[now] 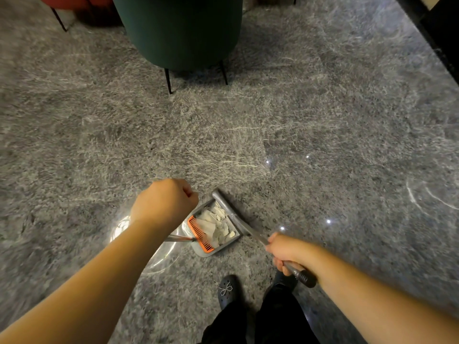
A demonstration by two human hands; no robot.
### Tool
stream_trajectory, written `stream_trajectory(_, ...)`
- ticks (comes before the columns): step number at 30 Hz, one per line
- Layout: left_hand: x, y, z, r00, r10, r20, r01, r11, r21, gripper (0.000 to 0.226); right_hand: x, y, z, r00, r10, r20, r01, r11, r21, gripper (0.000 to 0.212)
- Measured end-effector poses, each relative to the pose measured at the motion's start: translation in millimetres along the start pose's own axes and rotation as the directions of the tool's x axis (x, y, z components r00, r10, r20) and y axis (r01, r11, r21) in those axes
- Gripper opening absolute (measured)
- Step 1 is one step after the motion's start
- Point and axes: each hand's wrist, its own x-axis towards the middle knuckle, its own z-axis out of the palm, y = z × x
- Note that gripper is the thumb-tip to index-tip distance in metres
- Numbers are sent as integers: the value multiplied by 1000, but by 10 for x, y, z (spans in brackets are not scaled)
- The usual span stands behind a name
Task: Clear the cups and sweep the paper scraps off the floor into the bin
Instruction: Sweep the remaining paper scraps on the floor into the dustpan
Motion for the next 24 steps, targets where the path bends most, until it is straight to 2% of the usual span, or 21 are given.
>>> stream_trajectory(4,-33,-30,-10,1000,-8,-19,8,1000,-4,18,-12,11,188,999,-18,51,17,999,30,29)
stream_trajectory(14,-217,-37,-49,1000,-9,-29,8,999,-39,20,-214,211,239,998,-58,-3,58,989,135,20)
stream_trajectory(24,-516,148,-240,995,-37,-90,21,984,-175,17,-621,300,21,989,-110,-99,124,982,146,30)
